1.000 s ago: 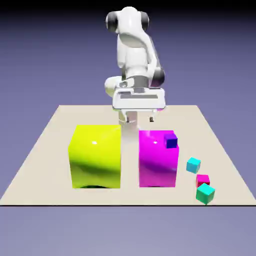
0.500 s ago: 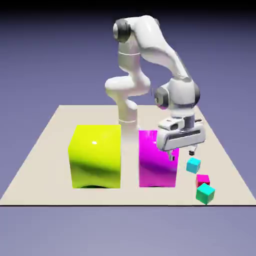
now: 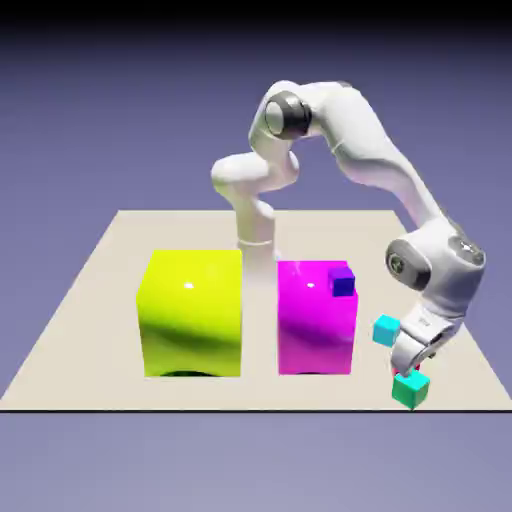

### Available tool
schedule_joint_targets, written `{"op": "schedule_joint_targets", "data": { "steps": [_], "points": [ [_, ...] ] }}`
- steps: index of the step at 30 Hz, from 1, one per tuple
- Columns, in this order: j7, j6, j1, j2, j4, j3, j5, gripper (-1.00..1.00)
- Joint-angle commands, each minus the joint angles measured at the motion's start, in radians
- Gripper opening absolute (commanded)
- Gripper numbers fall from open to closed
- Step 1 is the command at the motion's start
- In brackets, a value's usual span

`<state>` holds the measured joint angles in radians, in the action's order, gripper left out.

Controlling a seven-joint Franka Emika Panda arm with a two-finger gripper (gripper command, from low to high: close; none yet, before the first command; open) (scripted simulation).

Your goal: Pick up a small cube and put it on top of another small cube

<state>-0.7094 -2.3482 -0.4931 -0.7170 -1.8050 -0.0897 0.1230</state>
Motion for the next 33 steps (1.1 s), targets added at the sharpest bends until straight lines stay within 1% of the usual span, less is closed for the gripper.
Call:
{"op": "schedule_joint_targets", "data": {
  "steps": [1,2,3,6,7,23,25,30,31,32,33],
  "points": [
    [-0.001,-0.009,0.000,-0.009,-0.001,0.001,0.001,0.00],
    [-0.001,-0.009,0.000,-0.009,-0.001,0.001,0.001,-1.00],
    [-0.001,-0.009,0.000,-0.009,-0.001,0.001,0.001,-1.00],
    [0.009,0.108,0.005,0.100,0.008,-0.012,-0.014,-1.00],
    [0.001,0.112,0.012,0.130,-0.019,-0.029,-0.017,-1.00],
    [-0.176,-0.005,0.136,0.584,-0.599,-0.362,-0.058,-1.00],
    [-0.180,-0.007,0.138,0.593,-0.610,-0.368,-0.059,-1.00],
    [-0.261,-0.182,0.090,0.431,-0.638,-0.300,0.057,-1.00],
    [-0.261,-0.182,0.090,0.431,-0.638,-0.300,0.057,1.00],
    [-0.261,-0.182,0.090,0.431,-0.638,-0.300,0.057,1.00],
    [-0.243,-0.143,0.101,0.467,-0.632,-0.316,0.031,1.00]
  ]
}}
